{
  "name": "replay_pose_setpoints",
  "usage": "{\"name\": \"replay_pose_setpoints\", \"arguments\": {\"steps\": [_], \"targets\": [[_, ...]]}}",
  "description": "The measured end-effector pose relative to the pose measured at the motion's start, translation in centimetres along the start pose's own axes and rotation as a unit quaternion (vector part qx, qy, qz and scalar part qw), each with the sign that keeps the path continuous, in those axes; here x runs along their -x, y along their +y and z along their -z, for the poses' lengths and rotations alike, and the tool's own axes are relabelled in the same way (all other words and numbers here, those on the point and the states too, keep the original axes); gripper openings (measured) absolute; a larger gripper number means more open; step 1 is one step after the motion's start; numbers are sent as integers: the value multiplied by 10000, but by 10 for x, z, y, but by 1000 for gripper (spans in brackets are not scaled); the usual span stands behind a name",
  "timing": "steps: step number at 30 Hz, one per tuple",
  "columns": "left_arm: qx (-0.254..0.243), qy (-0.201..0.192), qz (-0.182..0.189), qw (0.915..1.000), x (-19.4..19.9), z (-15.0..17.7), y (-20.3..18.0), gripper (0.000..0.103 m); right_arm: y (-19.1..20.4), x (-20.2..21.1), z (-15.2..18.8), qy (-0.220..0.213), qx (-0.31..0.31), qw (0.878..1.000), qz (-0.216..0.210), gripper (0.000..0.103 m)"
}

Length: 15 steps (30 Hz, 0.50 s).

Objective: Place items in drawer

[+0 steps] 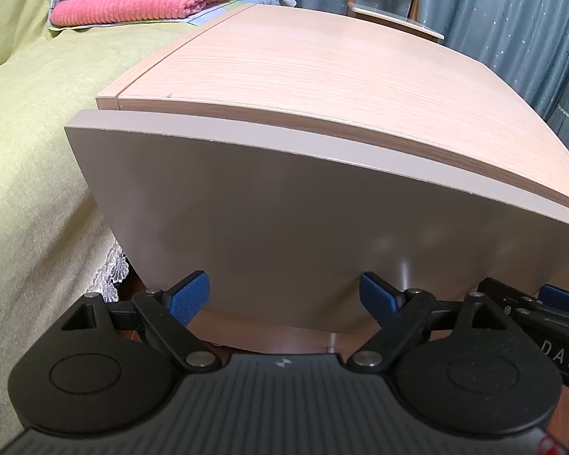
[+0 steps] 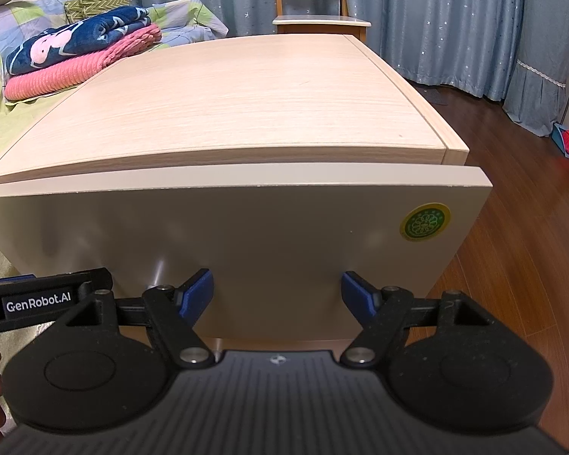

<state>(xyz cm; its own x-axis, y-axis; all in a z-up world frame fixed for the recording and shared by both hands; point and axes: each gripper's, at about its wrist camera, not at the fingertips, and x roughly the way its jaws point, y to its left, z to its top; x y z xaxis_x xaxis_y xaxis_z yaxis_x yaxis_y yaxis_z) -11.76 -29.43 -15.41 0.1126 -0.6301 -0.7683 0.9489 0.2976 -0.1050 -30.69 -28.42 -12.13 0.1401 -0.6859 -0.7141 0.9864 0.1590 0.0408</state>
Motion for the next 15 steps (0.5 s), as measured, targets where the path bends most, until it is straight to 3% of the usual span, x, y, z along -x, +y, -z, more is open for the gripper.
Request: {"name": "replay_pose_setpoints", "arguments": {"steps": [15], "targets": [[12, -41, -14, 10000, -5, 0, -7, 88, 1, -4, -3, -14, -24, 10000, 21, 72]]}}
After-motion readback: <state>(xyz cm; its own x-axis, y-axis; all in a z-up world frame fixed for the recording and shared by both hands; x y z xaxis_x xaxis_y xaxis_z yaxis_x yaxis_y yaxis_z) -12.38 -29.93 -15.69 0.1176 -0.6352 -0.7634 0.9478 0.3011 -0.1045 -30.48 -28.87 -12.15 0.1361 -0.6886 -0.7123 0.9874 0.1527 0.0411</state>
